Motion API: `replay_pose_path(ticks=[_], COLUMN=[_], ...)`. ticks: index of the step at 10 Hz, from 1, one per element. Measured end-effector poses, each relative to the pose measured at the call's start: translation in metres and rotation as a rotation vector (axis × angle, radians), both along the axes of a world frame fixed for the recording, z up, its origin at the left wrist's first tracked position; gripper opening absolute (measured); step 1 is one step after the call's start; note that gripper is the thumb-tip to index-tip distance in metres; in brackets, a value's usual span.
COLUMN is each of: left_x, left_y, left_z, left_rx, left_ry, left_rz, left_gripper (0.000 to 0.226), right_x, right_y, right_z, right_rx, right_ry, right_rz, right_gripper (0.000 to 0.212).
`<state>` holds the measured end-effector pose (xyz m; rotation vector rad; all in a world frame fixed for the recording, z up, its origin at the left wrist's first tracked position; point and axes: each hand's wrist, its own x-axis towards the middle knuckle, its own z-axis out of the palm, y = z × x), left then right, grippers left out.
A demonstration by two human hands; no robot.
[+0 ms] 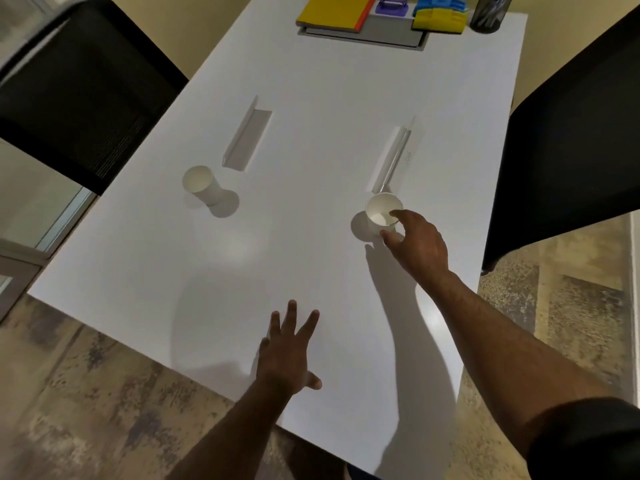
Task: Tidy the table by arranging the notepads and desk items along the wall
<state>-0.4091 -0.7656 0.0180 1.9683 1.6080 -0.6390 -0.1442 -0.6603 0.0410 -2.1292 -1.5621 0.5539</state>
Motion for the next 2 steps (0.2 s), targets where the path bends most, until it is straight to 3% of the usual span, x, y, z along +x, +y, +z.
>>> replay_pose_path(ticks=[1,2], left_x=[-0.003,-0.005], left_y=[-0.008,-0.024], left_z=[0.005,0.009], left_rx=[0.044,0.072], left_ry=[-0.032,-0.106], left_rz=[0.024,0.098], left_gripper=[0.119,0.103], right_x=[-0.002,-0.007], right_y=[-0.021,-0.044], right_z=[0.004,0.007], right_rx=[-0.019,0.025], right_ry=[0.009,0.057], right_rz=[0.002,-0.007], right_gripper=[0.064,0.067])
